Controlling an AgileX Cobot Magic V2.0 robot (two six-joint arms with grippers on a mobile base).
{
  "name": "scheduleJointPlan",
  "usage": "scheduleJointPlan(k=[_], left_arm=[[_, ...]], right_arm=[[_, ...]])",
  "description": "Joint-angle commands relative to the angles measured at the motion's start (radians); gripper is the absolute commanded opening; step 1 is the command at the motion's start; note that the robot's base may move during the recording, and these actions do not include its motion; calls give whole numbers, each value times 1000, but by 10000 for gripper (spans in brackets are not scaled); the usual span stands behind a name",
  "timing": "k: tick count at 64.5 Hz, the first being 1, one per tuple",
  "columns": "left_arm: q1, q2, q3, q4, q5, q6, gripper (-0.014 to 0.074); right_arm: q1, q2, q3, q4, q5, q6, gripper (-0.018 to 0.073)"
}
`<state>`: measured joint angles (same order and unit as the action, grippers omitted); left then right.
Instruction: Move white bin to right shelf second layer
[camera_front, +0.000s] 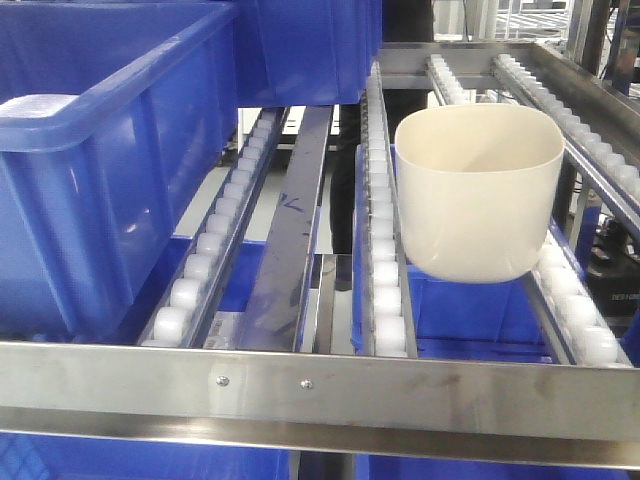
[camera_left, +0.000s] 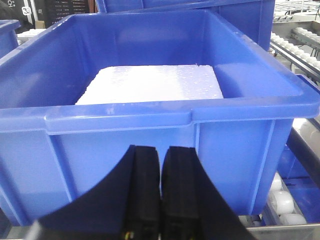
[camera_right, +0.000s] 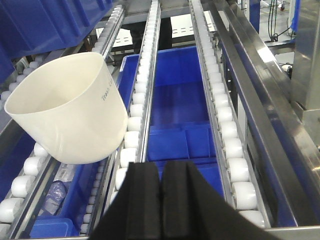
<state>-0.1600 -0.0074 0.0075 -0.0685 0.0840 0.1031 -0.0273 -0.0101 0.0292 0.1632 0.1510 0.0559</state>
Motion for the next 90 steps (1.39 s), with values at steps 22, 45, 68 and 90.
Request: scheduleJointPlan(k=[22,45,68,90], left_arm=[[1,-14,37,-5,-84,-4,85],[1,-14,37,-5,-84,-4,85],[1,-14,37,-5,-84,-4,85],[1,-14,37,-5,-84,-4,85]], right_arm=[[-6,-20,-16,2,-94,-2,55],[-6,-20,-16,-61,-96,-2,55],[-6,-20,-16,-61,-91,-2,55],[-6,-20,-16,-61,-91,-2,55]])
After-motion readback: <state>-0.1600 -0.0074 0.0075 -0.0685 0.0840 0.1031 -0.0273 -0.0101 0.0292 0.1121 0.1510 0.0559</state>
